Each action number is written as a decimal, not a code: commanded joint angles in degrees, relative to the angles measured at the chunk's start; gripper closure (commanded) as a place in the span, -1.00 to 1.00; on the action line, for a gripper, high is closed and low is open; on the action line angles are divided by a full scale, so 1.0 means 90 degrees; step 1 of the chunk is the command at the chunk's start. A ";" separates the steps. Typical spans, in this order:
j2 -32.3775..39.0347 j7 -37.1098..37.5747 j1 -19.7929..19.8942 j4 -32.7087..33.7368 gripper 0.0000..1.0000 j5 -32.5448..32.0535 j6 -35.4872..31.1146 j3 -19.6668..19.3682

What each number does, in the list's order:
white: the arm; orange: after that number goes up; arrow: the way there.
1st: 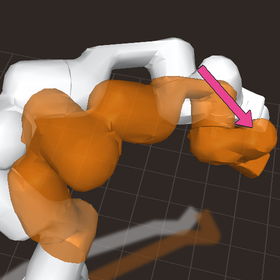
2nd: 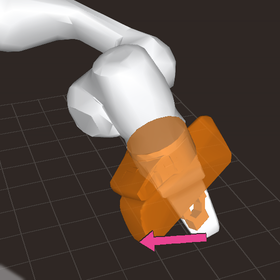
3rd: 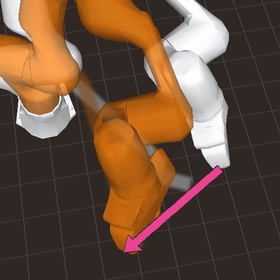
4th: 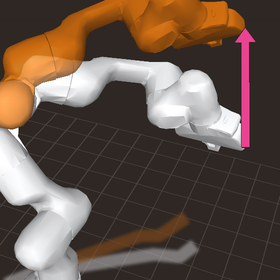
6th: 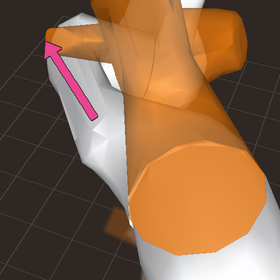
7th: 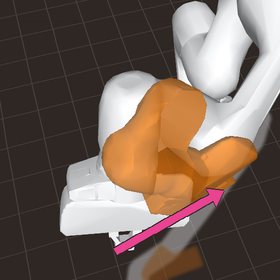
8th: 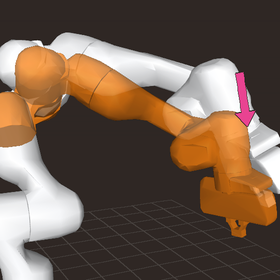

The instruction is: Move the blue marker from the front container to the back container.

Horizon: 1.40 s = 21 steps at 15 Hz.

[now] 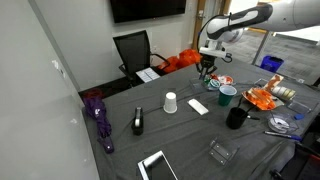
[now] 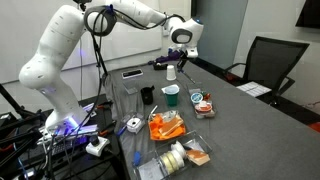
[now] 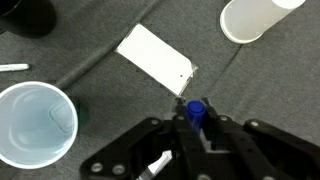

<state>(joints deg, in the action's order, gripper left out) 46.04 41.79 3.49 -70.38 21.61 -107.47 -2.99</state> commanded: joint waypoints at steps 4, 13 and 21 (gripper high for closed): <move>0.1069 0.0431 0.0235 0.1481 0.91 -0.0121 0.0391 -0.0010; 0.1994 0.0004 0.0638 0.2709 0.91 -0.0087 0.0863 0.0257; 0.2118 -0.0737 0.0675 0.3028 -0.13 -0.0205 0.1478 0.0226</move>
<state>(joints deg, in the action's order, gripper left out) 65.02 38.19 9.36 -45.24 20.84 -97.45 -1.25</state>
